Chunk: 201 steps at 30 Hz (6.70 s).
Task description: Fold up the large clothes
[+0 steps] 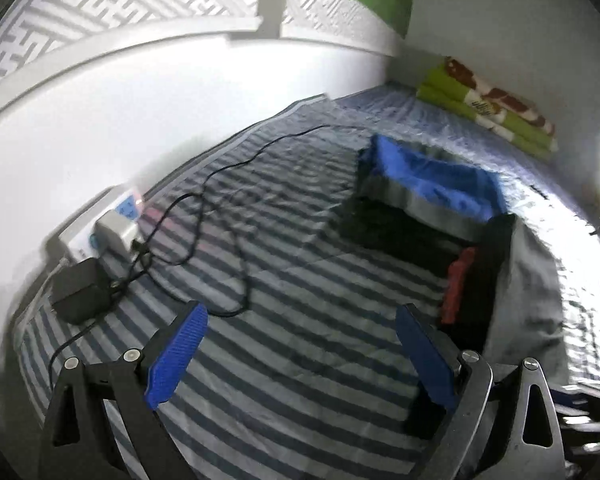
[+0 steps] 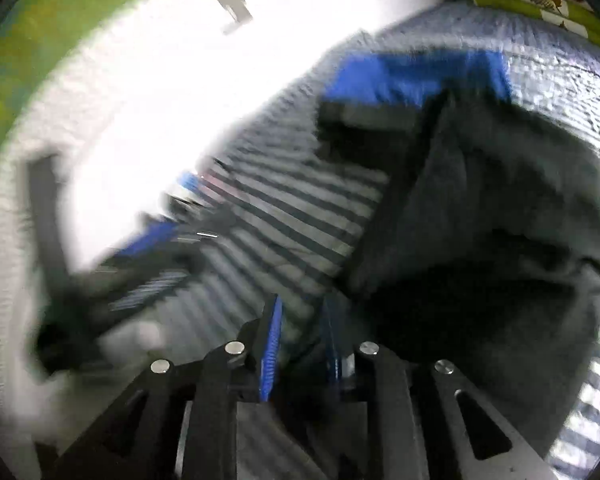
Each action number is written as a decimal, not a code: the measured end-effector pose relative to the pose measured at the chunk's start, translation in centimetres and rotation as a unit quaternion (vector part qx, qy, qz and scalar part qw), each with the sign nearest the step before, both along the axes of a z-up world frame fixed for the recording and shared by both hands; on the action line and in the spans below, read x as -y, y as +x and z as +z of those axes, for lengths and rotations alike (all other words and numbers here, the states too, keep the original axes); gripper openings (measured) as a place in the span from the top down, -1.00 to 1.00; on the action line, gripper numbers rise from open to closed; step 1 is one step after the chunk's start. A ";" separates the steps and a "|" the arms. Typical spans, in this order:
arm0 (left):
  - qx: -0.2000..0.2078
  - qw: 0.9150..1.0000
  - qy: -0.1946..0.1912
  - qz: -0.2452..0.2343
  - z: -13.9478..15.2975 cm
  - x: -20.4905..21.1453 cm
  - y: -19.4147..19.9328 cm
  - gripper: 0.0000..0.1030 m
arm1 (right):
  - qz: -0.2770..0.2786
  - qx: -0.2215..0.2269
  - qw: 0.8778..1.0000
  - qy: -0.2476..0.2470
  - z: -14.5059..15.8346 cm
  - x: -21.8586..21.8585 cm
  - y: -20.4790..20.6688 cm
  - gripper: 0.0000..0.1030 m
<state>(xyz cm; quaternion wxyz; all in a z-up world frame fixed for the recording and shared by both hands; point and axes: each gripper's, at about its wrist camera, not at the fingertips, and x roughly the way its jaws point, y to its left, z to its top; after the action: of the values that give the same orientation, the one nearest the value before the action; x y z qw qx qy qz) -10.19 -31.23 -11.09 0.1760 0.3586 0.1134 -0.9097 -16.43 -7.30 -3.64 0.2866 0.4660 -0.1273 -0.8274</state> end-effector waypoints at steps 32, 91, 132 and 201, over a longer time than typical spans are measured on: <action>0.033 0.979 -0.030 -0.201 0.8 -15.3 -6.1 -0.98 | -0.136 0.107 0.977 -0.121 -6.5 -20.7 5.9 0.29; 0.084 0.951 0.150 -0.257 -4.9 -7.9 -13.4 0.43 | -0.097 0.035 0.992 -0.066 -6.9 -15.0 -4.0 0.85; 0.117 0.931 0.137 -0.318 -2.8 -18.6 -10.9 0.56 | -0.137 0.041 0.989 -0.039 -8.6 -23.2 3.3 0.86; 0.069 0.996 -0.020 -0.059 4.6 1.7 -23.5 -0.37 | -0.046 -0.009 0.996 0.074 -5.3 -11.2 -10.8 0.33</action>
<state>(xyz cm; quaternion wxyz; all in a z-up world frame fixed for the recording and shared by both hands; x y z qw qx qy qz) -33.66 -32.93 -6.54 0.1369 0.4232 0.0615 -0.8935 -27.18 3.93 -8.94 0.2136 0.4724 -0.0847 -0.8509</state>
